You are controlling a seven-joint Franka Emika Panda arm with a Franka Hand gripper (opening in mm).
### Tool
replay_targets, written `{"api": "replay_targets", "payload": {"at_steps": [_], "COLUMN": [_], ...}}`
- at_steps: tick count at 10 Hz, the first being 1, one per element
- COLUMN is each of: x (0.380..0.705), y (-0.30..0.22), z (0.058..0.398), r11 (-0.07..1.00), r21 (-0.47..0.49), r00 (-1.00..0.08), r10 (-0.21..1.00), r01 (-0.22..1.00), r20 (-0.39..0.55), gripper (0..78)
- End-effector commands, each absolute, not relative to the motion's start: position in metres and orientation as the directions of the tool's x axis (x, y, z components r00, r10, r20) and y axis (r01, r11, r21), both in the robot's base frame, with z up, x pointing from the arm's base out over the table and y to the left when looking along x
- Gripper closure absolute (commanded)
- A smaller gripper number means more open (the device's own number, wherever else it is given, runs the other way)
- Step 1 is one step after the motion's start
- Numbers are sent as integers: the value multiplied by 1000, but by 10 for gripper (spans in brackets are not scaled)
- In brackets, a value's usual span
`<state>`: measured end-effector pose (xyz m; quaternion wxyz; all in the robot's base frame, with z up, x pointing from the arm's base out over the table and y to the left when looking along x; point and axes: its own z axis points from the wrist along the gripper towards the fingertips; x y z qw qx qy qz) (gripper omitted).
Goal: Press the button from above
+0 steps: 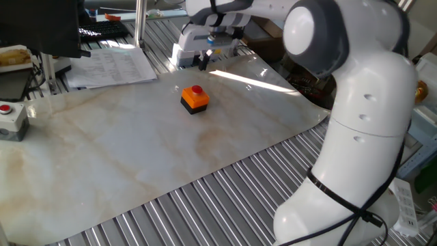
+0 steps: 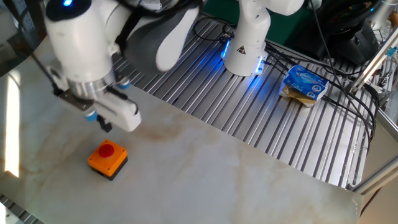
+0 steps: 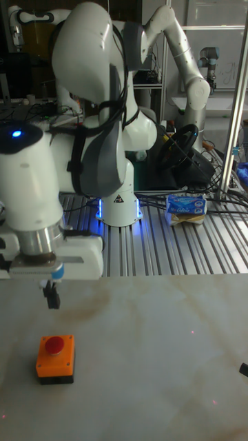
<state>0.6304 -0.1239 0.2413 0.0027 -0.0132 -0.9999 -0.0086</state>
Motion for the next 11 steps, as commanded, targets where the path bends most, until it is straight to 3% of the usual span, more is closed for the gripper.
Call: {"api": "replay_targets", "payload": {"at_steps": [1,11], "x": [613,603], "y": [-108,-103], "z": [266,277], "r11": [998,997], "r21": [6,-3], "r00": [-998,-997], "r10": [57,77], "r01": [57,77], "r20": [5,-1], "gripper": [776,776]}}
